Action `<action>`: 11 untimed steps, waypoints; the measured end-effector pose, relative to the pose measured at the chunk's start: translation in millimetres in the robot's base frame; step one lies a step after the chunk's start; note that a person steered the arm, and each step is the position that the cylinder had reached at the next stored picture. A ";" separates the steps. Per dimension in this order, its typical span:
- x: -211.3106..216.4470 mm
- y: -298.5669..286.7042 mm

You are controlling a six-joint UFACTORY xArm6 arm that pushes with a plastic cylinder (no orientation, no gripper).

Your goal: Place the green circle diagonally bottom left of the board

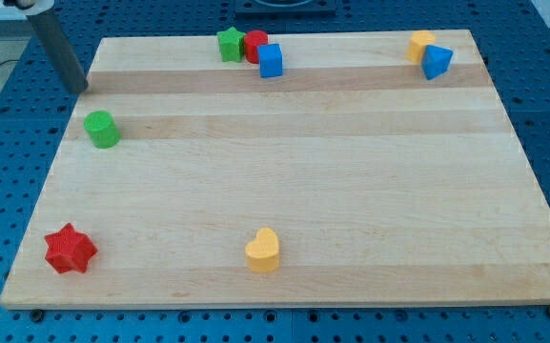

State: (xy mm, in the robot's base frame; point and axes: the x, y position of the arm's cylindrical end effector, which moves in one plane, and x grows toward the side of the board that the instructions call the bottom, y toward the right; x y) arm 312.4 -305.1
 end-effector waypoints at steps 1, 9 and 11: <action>37.2 0.9; 51.2 165.0; 55.3 67.8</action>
